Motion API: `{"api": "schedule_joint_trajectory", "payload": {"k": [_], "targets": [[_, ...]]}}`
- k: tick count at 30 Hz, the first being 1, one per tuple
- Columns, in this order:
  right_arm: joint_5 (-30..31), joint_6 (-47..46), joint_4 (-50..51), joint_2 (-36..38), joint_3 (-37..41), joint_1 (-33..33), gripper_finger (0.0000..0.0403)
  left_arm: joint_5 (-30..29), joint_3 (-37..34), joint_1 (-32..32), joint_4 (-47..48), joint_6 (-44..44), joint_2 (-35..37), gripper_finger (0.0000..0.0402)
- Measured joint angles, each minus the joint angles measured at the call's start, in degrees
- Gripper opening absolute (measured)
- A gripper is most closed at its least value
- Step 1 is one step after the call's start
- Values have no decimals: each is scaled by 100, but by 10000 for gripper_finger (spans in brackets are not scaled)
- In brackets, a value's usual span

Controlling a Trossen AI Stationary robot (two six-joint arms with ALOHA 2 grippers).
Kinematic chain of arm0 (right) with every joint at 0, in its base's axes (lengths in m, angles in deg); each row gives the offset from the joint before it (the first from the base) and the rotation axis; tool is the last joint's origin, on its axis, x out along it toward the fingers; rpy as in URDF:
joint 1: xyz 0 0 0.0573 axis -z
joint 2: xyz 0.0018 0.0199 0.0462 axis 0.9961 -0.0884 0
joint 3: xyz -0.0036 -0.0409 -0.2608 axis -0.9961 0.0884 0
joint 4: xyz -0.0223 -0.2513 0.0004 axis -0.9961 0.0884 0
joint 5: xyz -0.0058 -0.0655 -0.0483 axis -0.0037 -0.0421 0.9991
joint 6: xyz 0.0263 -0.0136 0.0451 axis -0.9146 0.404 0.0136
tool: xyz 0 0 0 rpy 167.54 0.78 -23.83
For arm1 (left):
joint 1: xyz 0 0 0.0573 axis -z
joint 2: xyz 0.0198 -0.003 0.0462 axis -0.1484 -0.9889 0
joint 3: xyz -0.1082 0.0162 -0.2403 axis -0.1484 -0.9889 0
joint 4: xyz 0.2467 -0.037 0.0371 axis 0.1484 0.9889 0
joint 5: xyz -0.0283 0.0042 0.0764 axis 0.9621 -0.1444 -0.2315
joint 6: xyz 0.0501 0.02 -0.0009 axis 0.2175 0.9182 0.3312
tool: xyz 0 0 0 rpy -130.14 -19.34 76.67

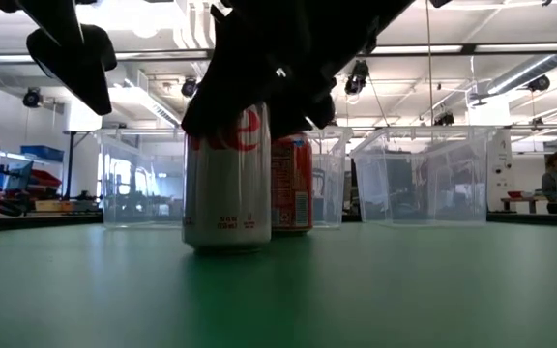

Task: Sort soda cans
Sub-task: Put the top left silver soda can into the top middle transparent bin

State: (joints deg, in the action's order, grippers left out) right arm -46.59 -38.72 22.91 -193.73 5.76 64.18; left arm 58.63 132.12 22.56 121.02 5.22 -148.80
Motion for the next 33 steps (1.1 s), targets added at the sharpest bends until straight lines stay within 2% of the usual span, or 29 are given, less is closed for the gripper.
{"api": "schedule_joint_trajectory", "payload": {"k": [6, 18, 30, 33], "targets": [[-267, -168, 234, 67, -42, 39, 363, 0, 0, 0, 41, 9, -1, 366], [-1586, 405, 1290, 102, -675, 381, 363, 17, 2, -25, 37, 97, -1, 366], [-1774, 1035, 1278, 102, -667, 559, 363, 151, 4, -220, 43, 257, -1, 366], [-1737, 1045, 1275, 102, -667, 552, 346, 153, 4, -253, 91, 297, 2, 366]]}}
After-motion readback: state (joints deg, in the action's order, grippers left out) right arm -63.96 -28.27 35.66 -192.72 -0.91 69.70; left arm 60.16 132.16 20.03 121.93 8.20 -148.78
